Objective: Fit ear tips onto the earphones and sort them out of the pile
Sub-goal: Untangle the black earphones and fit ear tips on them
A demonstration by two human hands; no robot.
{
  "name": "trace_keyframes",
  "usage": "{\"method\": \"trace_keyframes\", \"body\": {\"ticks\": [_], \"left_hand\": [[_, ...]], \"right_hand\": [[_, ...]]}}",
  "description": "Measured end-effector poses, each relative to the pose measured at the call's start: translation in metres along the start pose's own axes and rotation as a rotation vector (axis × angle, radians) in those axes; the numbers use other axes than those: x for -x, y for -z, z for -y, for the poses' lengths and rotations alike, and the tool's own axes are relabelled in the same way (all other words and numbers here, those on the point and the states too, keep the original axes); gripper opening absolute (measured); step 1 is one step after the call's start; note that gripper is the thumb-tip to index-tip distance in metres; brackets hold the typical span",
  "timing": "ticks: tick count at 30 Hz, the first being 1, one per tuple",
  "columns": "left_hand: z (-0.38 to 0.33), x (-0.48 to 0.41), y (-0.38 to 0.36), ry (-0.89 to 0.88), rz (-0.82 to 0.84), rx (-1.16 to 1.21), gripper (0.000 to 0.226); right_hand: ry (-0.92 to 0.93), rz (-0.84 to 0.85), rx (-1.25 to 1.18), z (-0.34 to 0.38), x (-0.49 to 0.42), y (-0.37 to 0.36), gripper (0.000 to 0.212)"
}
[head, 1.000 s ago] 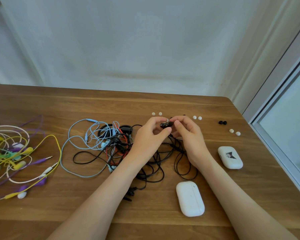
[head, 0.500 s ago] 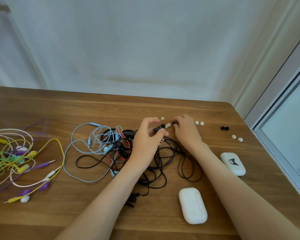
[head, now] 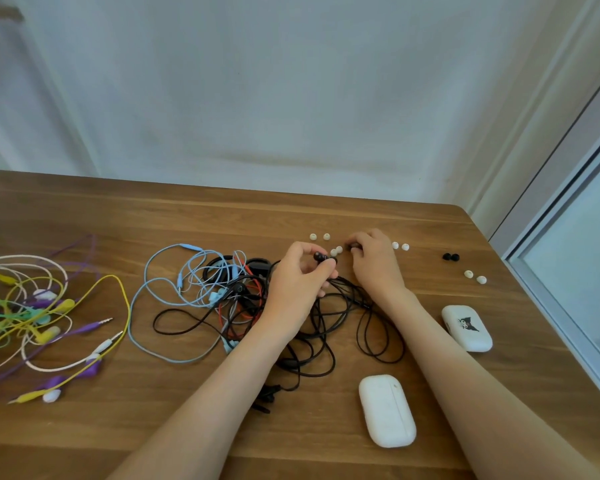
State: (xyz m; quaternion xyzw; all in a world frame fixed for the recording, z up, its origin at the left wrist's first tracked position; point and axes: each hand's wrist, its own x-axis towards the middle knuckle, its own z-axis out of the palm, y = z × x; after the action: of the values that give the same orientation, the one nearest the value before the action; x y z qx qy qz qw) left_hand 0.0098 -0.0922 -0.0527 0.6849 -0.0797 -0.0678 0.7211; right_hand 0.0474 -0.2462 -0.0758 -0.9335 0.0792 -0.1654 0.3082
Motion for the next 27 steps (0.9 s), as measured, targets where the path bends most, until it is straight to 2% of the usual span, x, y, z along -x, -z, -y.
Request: {"method": "trace_keyframes", "body": {"ticks": [4,8,10,14,19,22,27], "left_hand": [[0.0,-0.001,0.0,0.054,0.009,0.029,0.011],[0.0,-0.001,-0.001,0.067,0.018,0.003,0.013],[0.001,-0.002,-0.001,0.069,0.013,-0.006,0.015],[0.001,-0.002,-0.001,0.064,0.006,0.004,0.016],[0.001,-0.002,-0.001,0.051,0.016,-0.013,0.013],[0.002,-0.003,-0.001,0.046,0.024,-0.055,0.013],[0.002,-0.002,-0.001,0.013,0.078,-0.259,0.023]], "right_hand": [[0.02,-0.013,-0.083,-0.002,0.001,0.005,0.032],[-0.028,-0.139,-0.099,-0.008,0.003,0.016,0.036],[-0.077,-0.172,-0.038,-0.015,0.002,0.021,0.038],[-0.076,-0.08,0.183,-0.02,-0.002,0.021,0.037],[-0.016,-0.107,0.315,-0.02,-0.005,0.015,0.023],[-0.008,-0.122,0.18,-0.015,-0.003,0.016,0.019],[-0.137,-0.082,-0.449,0.017,0.018,0.03,0.012]]}}
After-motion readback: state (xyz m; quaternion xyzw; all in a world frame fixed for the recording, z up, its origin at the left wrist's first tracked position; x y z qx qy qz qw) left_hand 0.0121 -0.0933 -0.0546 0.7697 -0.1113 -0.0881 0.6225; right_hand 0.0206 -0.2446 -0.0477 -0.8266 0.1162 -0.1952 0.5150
